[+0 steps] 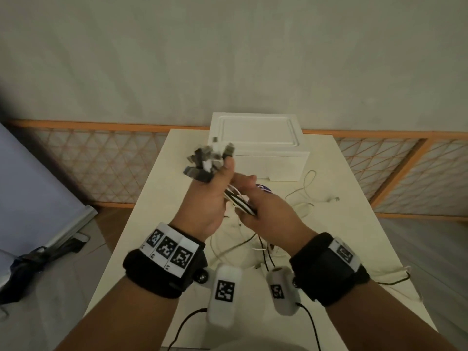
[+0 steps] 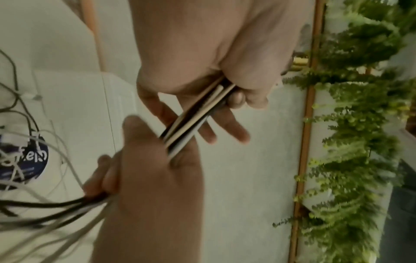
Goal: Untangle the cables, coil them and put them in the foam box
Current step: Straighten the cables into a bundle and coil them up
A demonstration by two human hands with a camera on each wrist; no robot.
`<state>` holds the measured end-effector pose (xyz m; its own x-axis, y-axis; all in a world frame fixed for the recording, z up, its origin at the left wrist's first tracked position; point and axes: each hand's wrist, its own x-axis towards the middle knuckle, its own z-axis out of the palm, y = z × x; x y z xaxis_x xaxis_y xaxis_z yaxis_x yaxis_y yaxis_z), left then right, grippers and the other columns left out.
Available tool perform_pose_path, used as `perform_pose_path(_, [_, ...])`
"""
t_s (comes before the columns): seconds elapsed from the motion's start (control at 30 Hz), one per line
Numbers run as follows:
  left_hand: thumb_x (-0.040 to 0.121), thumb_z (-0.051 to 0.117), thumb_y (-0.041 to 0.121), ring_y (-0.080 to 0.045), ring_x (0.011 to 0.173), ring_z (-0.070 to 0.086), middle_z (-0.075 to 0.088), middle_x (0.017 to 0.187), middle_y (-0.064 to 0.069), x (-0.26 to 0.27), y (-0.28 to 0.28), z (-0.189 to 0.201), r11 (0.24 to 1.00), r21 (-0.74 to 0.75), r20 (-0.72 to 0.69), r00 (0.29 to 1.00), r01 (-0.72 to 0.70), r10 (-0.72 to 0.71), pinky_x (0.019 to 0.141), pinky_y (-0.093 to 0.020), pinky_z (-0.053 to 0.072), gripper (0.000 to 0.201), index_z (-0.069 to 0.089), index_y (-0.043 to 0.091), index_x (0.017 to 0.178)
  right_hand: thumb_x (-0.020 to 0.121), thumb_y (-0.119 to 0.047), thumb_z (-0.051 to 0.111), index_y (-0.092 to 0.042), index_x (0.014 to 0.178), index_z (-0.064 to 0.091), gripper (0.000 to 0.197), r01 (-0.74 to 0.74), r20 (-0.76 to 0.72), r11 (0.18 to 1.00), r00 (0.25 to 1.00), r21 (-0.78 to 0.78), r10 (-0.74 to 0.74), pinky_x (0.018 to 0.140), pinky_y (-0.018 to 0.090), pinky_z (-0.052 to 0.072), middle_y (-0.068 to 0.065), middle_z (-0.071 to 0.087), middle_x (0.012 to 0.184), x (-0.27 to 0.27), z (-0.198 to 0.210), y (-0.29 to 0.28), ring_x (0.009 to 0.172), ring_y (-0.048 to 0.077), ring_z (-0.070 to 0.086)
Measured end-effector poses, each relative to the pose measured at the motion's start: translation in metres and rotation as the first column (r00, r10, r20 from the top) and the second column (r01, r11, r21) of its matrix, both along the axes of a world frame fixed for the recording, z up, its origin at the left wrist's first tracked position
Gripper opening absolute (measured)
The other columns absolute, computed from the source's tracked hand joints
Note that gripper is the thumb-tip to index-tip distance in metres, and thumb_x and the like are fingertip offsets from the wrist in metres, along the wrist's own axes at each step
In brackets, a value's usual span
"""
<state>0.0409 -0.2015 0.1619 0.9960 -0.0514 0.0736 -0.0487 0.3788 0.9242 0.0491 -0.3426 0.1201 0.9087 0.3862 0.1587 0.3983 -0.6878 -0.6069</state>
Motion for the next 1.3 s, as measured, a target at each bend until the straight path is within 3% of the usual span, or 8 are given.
perform_pose_path(0.2, [0.086, 0.052, 0.041, -0.007, 0.04, 0.039, 0.034, 0.041, 0.008, -0.003, 0.024, 0.006, 0.941, -0.337, -0.002, 0.999, -0.035, 0.037, 0.061, -0.032, 0.054, 0.036, 0.05, 0.023, 0.054, 0.083, -0.021, 0.061, -0.03, 0.106, 0.063, 0.025, 0.192, 0.022, 0.952, 0.981, -0.238, -0.192, 0.074, 0.032, 0.05, -0.001, 0.069, 0.09, 0.011, -0.014, -0.081, 0.087, 0.022, 0.064])
perform_pose_path(0.4, [0.081, 0.056, 0.05, -0.005, 0.035, 0.022, 0.027, 0.04, 0.009, -0.01, 0.048, 0.02, 0.902, -0.381, -0.043, 0.978, -0.204, 0.203, 0.043, -0.02, 0.029, 0.044, 0.038, 0.024, 0.051, 0.084, -0.017, 0.062, -0.028, 0.097, 0.064, 0.017, 0.319, 0.045, 0.924, 0.947, -0.21, -0.317, 0.064, 0.032, 0.049, -0.004, 0.065, 0.072, 0.015, -0.021, -0.147, 0.068, 0.02, 0.061])
perform_pose_path(0.73, [0.094, 0.048, 0.046, -0.004, 0.032, 0.021, 0.025, 0.039, 0.009, -0.007, 0.033, -0.013, 0.874, -0.332, -0.256, 0.925, -0.356, 0.28, 0.041, -0.018, 0.024, 0.053, 0.035, 0.024, 0.047, 0.062, -0.018, 0.076, -0.024, 0.069, 0.058, 0.02, 0.347, 0.291, 0.797, 0.93, -0.495, -0.225, 0.065, 0.033, 0.039, -0.004, 0.058, 0.058, 0.02, -0.044, -0.188, 0.06, 0.023, 0.06])
perform_pose_path(0.87, [0.092, 0.052, 0.04, -0.005, 0.028, 0.021, 0.024, 0.037, 0.009, -0.01, 0.019, -0.067, 0.871, -0.3, -0.481, 0.85, -0.389, 0.214, 0.037, -0.017, 0.022, 0.053, 0.035, 0.023, 0.045, 0.071, -0.049, 0.07, -0.033, 0.089, 0.053, 0.03, -0.039, -0.232, 0.719, 0.958, -0.694, -0.172, 0.084, 0.035, 0.039, -0.01, 0.059, 0.094, 0.021, -0.068, -0.192, 0.097, 0.015, 0.059])
perform_pose_path(0.97, [0.094, 0.053, 0.032, -0.006, 0.028, 0.022, 0.025, 0.038, 0.008, -0.023, 0.014, -0.11, 0.86, -0.243, -0.618, 0.755, -0.449, 0.219, 0.036, -0.016, 0.021, 0.052, 0.035, 0.022, 0.046, 0.055, -0.064, 0.076, -0.037, 0.113, 0.055, 0.067, -0.184, -0.606, 0.907, 0.79, -0.379, -0.093, 0.093, 0.025, 0.037, -0.02, 0.051, 0.11, 0.019, -0.069, -0.194, 0.107, 0.005, 0.049])
perform_pose_path(1.07, [0.094, 0.055, 0.022, -0.006, 0.029, 0.023, 0.027, 0.04, 0.007, -0.036, 0.014, -0.137, 0.842, -0.174, -0.682, 0.679, -0.511, 0.271, 0.036, -0.015, 0.02, 0.05, 0.041, 0.022, 0.046, 0.069, -0.07, 0.056, -0.035, 0.1, 0.064, 0.047, 0.045, -0.42, 0.993, 0.904, -0.105, -0.085, 0.087, 0.026, 0.043, -0.017, 0.061, 0.102, 0.033, -0.07, -0.174, 0.098, 0.005, 0.056])
perform_pose_path(1.2, [0.094, 0.055, 0.018, -0.006, 0.029, 0.023, 0.027, 0.04, 0.007, -0.044, 0.019, -0.151, 0.801, -0.143, -0.739, 0.601, -0.581, 0.303, 0.034, -0.015, 0.021, 0.043, 0.038, 0.021, 0.055, 0.076, -0.04, 0.066, -0.03, 0.087, 0.069, 0.015, 0.181, 0.15, 0.807, 0.982, -0.562, -0.115, 0.1, 0.055, 0.033, -0.004, 0.062, 0.107, 0.043, -0.084, -0.109, 0.106, 0.021, 0.057])
perform_pose_path(1.3, [0.094, 0.055, 0.019, -0.007, 0.028, 0.023, 0.028, 0.04, 0.006, -0.049, 0.019, -0.15, 0.787, -0.16, -0.756, 0.587, -0.596, 0.291, 0.034, -0.016, 0.021, 0.049, 0.038, 0.021, 0.048, 0.065, -0.021, 0.068, -0.026, 0.083, 0.07, 0.019, -0.055, 0.189, 0.796, 0.96, -0.602, 0.209, 0.097, 0.059, 0.035, 0.002, 0.064, 0.11, 0.033, -0.09, -0.05, 0.106, 0.026, 0.06])
